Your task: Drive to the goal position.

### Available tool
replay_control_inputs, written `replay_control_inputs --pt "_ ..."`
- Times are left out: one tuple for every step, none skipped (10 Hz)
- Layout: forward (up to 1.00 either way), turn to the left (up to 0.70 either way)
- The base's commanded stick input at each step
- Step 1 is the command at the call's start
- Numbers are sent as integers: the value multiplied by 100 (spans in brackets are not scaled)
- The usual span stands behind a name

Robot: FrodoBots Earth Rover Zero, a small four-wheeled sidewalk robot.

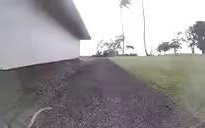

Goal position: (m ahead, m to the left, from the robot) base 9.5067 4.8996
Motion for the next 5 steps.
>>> replay_control_inputs --pt "70 0" --pt "70 0" --pt "70 0" --pt "70 0" --pt "70 0"
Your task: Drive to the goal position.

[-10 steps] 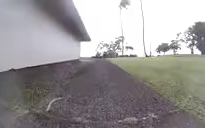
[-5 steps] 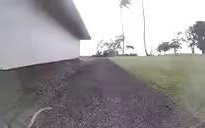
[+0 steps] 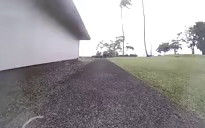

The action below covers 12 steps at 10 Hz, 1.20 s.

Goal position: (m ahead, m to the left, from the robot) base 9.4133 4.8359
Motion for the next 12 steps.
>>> replay_control_inputs --pt "70 0" --pt "70 0" --pt "70 0" --pt "70 0" --pt "70 0" --pt "70 0" --pt "70 0" --pt "70 0" --pt "70 0" --pt "70 0" --pt "70 0" --pt "70 0"
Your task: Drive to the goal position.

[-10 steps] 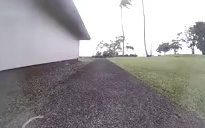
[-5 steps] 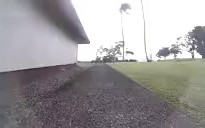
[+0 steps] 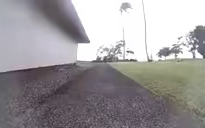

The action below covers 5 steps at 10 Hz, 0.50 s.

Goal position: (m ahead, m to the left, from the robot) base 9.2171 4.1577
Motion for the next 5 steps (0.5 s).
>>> replay_control_inputs --pt "70 0" --pt "70 0" --pt "70 0" --pt "70 0" --pt "70 0"
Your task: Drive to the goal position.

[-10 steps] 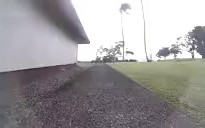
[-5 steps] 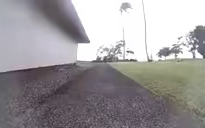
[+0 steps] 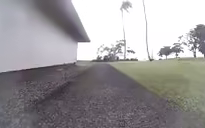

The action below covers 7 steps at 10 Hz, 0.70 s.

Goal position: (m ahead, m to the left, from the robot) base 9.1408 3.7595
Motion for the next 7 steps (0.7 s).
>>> replay_control_inputs --pt "70 0" --pt "70 0" --pt "70 0" --pt "70 0" --pt "70 0" --pt "70 0" --pt "70 0"
